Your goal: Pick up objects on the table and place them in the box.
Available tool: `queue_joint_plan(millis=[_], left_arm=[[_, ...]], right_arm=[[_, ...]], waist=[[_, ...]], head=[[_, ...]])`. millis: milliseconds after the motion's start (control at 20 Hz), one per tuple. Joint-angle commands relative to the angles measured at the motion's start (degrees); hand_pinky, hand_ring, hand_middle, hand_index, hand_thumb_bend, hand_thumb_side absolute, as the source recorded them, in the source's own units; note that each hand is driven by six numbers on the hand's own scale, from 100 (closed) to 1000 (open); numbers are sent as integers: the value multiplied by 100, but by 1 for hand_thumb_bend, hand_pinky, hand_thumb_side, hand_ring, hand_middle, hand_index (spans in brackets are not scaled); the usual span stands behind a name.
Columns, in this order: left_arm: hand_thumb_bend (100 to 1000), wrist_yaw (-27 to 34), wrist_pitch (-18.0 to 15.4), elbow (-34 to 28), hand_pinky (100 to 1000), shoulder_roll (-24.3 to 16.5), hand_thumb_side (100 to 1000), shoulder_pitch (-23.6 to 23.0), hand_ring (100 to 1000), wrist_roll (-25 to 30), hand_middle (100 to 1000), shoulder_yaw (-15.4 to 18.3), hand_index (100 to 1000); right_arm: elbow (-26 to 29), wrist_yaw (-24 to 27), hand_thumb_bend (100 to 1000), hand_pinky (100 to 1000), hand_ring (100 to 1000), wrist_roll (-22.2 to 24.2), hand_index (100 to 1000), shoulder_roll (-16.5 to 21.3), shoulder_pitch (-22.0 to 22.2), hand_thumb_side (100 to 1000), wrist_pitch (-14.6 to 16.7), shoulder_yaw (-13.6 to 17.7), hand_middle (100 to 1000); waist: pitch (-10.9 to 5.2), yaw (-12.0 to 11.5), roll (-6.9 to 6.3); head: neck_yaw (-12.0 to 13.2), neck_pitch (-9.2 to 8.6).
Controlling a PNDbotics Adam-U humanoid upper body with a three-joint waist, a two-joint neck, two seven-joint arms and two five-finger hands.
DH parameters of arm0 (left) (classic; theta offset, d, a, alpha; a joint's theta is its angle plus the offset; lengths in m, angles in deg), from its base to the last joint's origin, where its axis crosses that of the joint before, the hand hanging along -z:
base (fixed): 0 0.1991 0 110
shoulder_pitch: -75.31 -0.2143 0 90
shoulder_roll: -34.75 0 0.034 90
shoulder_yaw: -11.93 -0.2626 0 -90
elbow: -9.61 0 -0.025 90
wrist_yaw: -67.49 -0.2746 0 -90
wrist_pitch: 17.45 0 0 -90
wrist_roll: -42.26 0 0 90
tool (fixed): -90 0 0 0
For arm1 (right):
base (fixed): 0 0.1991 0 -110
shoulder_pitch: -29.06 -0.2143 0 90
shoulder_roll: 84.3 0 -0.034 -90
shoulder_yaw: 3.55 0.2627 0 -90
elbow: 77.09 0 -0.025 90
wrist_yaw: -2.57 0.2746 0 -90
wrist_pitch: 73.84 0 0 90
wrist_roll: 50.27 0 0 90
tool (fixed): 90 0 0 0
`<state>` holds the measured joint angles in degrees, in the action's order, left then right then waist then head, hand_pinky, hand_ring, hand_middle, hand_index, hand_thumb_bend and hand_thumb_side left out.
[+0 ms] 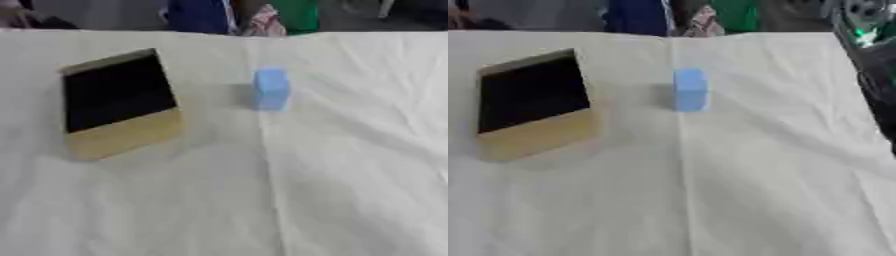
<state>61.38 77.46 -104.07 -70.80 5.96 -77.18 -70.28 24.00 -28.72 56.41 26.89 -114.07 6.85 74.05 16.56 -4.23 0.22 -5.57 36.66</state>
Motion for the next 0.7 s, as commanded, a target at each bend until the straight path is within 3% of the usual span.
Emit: queue_joint_plan(millis=[50, 450, 650, 700], left_arm=[[158, 30, -13, -91, 757, -147, 953, 66, 799, 28, 697, 19, 805], [157, 40, -31, -91, 757, -148, 951, 44, 800, 50, 698, 19, 806], [157, 48, -37, -91, 757, -163, 950, 58, 800, 71, 699, -1, 807], [157, 49, -39, -91, 757, -167, 950, 63, 800, 81, 699, -10, 807]], right_arm=[[-14, -131, 100, 772, 773, 363, 844, 57, -173, 1000, 116, -24, 790], [74, -164, 100, 774, 777, 745, 851, 32, -242, 1000, 206, -73, 798], [-25, -147, 100, 783, 788, 932, 865, 18, -378, 1000, 269, -242, 811], [-99, -133, 159, 789, 795, 1040, 874, 2, -447, 1000, 308, -323, 818]], waist=[[-144, 6, -18], [-171, 8, -32], [-196, 25, -23], [-206, 29, -21]], head=[[2, -110], [37, 1], [6, 27], [-12, 50]])
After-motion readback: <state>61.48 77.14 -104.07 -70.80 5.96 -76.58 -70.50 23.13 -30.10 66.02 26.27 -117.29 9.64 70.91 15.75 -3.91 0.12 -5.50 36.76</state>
